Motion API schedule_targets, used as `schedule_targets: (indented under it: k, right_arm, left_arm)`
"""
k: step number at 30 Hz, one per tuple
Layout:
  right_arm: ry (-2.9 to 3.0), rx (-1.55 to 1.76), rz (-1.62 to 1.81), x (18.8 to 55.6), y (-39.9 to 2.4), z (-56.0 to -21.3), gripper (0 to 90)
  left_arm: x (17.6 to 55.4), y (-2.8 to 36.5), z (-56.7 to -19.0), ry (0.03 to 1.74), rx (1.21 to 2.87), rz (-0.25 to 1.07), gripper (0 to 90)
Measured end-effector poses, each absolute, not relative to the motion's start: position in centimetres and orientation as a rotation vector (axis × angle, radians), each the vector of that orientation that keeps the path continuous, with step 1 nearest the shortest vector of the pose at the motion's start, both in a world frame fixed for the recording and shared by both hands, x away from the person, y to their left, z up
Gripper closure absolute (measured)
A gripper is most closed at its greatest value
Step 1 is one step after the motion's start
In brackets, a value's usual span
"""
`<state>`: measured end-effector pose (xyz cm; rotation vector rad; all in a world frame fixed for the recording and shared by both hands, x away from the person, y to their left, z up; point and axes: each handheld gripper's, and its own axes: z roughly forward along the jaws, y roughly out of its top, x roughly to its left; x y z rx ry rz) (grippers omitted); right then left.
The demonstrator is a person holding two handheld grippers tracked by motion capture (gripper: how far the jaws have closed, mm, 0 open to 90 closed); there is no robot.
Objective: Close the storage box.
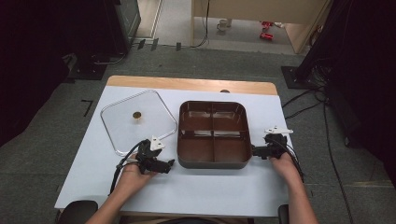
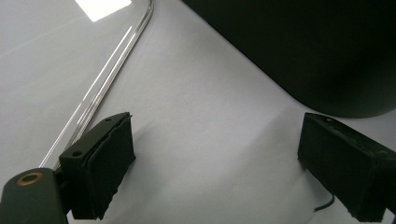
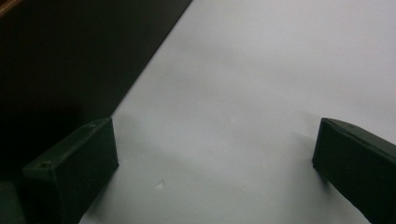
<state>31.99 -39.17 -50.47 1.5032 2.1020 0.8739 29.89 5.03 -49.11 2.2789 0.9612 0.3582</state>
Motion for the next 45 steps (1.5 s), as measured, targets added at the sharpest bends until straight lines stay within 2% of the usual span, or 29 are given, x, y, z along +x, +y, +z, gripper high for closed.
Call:
schedule_targets:
  k: [7, 11, 13, 19, 22, 45]
  right_arm:
    - [2.102, 1.503, 0.874, 32.0, -39.2, -50.5, 0.0]
    - [2.102, 1.503, 0.874, 32.0, -39.2, -50.5, 0.0]
    - [2.102, 1.503, 0.874, 32.0, -39.2, -50.5, 0.0]
    - [2.102, 1.503, 0.874, 32.0, -39.2, -50.5, 0.0]
    - [2.102, 1.503, 0.874, 32.0, -39.2, -50.5, 0.0]
    - [2.101, 1.504, 0.874, 32.0, -39.2, -50.5, 0.0]
  left_arm:
    - [30.6, 5.0, -48.6, 0.909, 2.355, 0.308, 11.3]
    - [31.3, 5.2, -48.1, 0.901, 2.373, 0.254, 17.5]
    - [31.5, 5.4, -47.8, 0.899, 2.365, 0.22, 24.3]
    - [31.8, 6.1, -47.0, 0.893, 2.337, 0.221, 26.7]
    - [32.0, 6.5, -46.4, 0.887, 2.308, 0.217, 31.0]
    - [35.0, 9.3, -44.7, 0.957, 2.24, 0.264, 30.3]
